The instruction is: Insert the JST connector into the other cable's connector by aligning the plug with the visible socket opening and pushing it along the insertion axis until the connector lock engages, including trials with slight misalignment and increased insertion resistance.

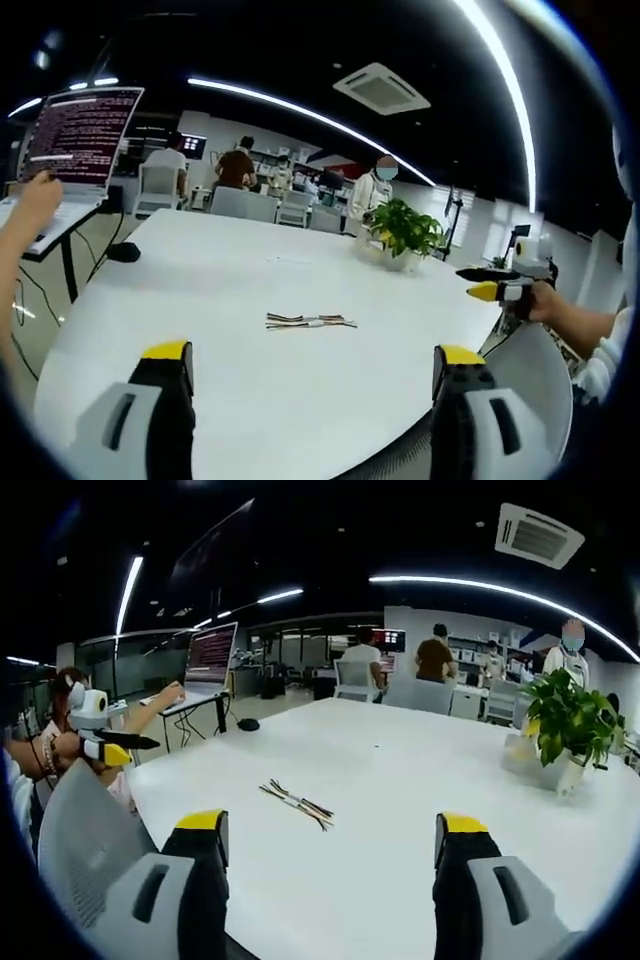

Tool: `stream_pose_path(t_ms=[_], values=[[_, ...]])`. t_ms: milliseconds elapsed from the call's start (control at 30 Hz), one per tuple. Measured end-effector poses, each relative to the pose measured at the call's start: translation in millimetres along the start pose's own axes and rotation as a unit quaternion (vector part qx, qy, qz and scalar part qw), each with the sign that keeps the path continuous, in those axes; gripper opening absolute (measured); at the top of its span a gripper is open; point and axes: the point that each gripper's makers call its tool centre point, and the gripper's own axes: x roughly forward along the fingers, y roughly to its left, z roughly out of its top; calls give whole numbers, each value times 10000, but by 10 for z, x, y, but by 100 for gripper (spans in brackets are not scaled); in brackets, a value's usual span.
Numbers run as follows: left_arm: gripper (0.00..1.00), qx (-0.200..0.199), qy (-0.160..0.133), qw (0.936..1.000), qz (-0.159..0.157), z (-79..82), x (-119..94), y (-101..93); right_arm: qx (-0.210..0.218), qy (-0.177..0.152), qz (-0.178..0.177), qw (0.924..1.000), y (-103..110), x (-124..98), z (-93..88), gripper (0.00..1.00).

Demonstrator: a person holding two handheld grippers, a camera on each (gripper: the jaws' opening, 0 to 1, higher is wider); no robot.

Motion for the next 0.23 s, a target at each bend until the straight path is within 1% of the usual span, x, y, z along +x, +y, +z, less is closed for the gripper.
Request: stream_pose_path(t_ms=[100, 167, 200, 233], values=[[99, 20, 53, 10000, -22, -26, 6, -31, -44, 126, 26, 9999, 9, 9, -51, 83], [99, 2, 93, 9999, -63, -44, 8, -49, -92, 116, 47, 9999, 18, 14, -45, 83], [98, 15, 81, 9999, -101, -43, 10, -62, -102, 119, 60, 9999, 23, 16, -46, 83], [96, 49, 11, 9999, -115, -25, 7, -70, -104, 131, 71, 9998, 26, 17, -50, 83]])
